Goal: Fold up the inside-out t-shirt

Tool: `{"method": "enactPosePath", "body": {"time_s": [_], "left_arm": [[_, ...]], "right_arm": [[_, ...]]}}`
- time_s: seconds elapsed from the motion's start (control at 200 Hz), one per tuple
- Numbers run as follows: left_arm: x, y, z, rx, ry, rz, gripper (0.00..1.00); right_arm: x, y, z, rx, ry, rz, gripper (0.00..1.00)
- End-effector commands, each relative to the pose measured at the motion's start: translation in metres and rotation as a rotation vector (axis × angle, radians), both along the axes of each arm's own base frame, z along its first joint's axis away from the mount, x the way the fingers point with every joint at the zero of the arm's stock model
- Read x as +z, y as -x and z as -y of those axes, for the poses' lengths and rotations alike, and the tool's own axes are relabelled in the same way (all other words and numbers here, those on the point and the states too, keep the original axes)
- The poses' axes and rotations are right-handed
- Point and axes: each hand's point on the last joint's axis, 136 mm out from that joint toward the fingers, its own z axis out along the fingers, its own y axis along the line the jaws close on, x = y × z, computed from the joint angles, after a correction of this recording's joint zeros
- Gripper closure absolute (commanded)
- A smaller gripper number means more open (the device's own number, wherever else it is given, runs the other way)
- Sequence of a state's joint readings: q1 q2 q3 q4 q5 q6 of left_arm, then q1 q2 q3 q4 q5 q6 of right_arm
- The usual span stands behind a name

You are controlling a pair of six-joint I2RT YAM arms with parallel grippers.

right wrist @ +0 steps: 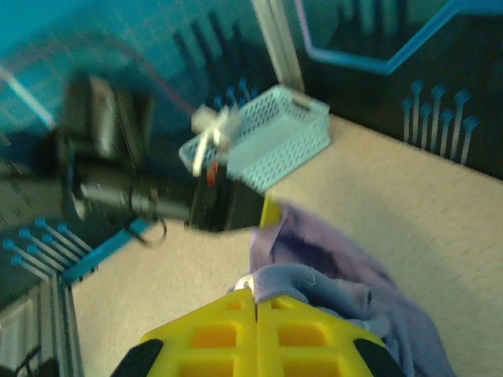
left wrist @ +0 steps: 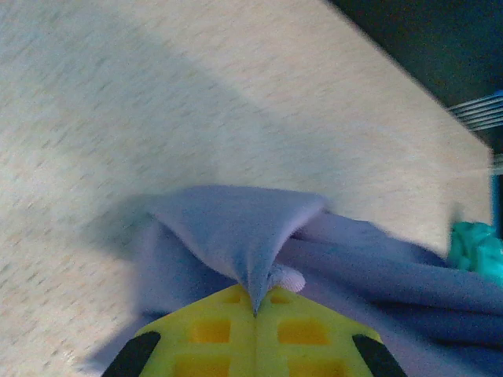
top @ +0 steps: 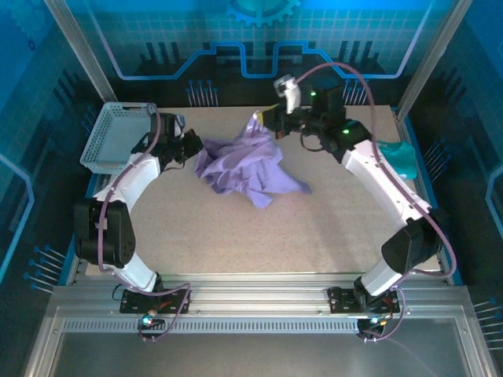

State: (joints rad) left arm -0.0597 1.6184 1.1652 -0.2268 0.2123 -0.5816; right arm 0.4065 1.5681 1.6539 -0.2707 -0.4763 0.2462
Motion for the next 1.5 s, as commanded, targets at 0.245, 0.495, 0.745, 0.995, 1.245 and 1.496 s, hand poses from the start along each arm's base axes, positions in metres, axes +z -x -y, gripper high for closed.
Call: {"method": "enactPosePath", "body": {"time_s": [0.245, 0.495, 0.745, 0.995, 1.245, 1.496], "left_arm": [[-0.054, 0.066, 0.021, -0.061, -0.017, -0.018, 0.62], [0.049, 0.091, 0.102, -0.357, -0.1, 0.411, 0.29], [0.08, 0.097, 0.203, -0.577, -0.152, 0.598, 0.33], [0.08, 0.068, 0.241, -0.574, -0.167, 0.651, 0.77], [0.088, 0.123, 0.301, -0.777, -0.195, 0.899, 1.0], [0.044, 0.178, 0.336, -0.995, -0.325, 0.972, 1.0]], "right_arm": [[0.015, -0.01, 0.029, -0.002, -0.088, 0.037, 1.0], [-0.019, -0.02, 0.019, -0.011, -0.058, -0.068, 1.0], [-0.025, -0.022, 0.008, -0.109, -0.081, -0.21, 1.0], [-0.014, -0.022, -0.003, -0.138, -0.159, -0.281, 1.0], [0.013, -0.043, 0.009, -0.246, -0.303, -0.32, 1.0], [0.05, -0.062, 0.023, -0.194, -0.323, -0.299, 1.0]]}}
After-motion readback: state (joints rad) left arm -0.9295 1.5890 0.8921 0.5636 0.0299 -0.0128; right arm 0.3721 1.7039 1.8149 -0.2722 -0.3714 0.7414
